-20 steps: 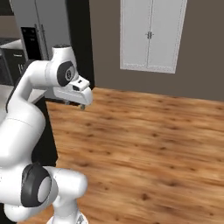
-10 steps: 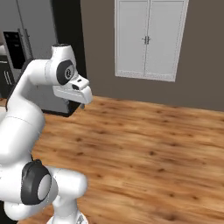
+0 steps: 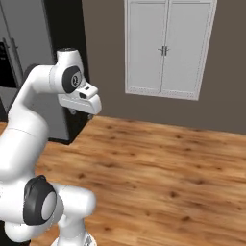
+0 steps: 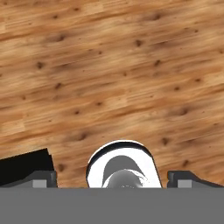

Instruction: Move the hot dog bun to the plate on the dining table and place the condiment next to that plate. Then navigate to the fridge and take the sausage and place it on the plate as well.

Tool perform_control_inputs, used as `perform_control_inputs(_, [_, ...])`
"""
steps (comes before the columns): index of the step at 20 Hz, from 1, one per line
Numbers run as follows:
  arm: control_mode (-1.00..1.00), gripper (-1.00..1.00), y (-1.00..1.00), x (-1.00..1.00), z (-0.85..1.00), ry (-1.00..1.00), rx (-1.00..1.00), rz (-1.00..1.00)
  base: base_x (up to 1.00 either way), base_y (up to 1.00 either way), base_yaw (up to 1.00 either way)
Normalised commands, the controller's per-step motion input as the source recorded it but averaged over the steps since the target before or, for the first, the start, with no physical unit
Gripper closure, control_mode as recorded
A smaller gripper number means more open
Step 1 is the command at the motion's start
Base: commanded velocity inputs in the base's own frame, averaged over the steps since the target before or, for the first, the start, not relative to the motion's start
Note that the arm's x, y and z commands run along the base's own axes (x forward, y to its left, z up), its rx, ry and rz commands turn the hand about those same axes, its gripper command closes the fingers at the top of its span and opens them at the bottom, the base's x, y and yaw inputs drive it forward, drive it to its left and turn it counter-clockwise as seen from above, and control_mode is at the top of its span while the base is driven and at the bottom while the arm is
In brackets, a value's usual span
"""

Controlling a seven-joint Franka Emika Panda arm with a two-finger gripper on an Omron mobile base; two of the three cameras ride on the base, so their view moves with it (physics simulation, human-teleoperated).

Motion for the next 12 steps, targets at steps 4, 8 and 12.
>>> perform_control_inputs(4, [1.0,-1.0,0.0,0.0,0.0,0.0,0.0,0.0,0.89,0.48,-0.07])
perform_control_inputs(8, [1.0,-1.0,0.0,0.0,0.0,0.0,0.0,0.0,0.91,0.43,-0.05])
perform_control_inputs(12, [1.0,-1.0,0.0,0.0,0.0,0.0,0.0,0.0,1.0,0.3,-0.02])
